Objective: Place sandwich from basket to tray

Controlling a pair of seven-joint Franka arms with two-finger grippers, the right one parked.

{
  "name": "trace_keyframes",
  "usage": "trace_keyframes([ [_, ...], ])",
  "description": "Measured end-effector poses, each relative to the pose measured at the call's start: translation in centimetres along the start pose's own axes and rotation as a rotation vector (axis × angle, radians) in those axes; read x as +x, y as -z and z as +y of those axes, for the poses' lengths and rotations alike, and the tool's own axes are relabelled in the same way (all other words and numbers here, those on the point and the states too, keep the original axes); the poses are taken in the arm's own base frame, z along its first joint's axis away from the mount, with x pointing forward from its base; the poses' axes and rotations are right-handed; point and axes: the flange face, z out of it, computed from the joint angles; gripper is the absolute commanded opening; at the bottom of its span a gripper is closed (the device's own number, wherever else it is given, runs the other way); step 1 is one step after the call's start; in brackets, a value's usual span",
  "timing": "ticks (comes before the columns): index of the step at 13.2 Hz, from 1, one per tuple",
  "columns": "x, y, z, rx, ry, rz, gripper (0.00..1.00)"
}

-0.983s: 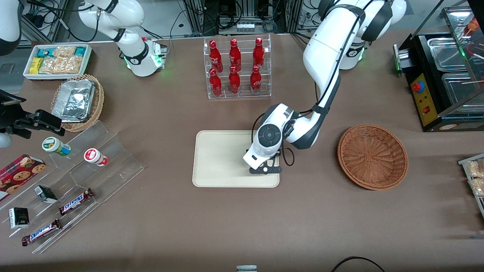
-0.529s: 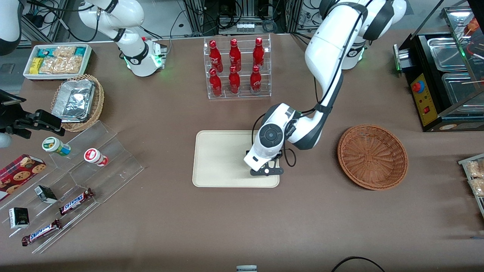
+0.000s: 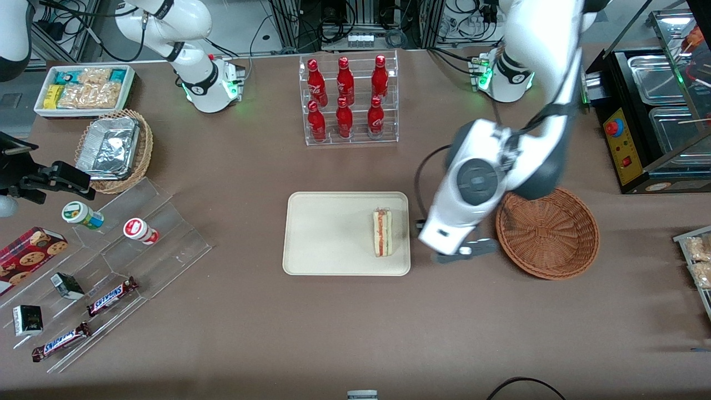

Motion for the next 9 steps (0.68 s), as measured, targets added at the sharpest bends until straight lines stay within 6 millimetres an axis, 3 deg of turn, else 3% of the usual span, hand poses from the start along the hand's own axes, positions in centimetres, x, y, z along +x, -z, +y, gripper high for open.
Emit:
trace_keyframes([
  [6, 3.5, 4.3, -15.5, -0.019, 0.066, -0.022, 1.00],
  [9, 2.8, 8.6, -23.7, -0.047, 0.024, -0.045, 1.00],
])
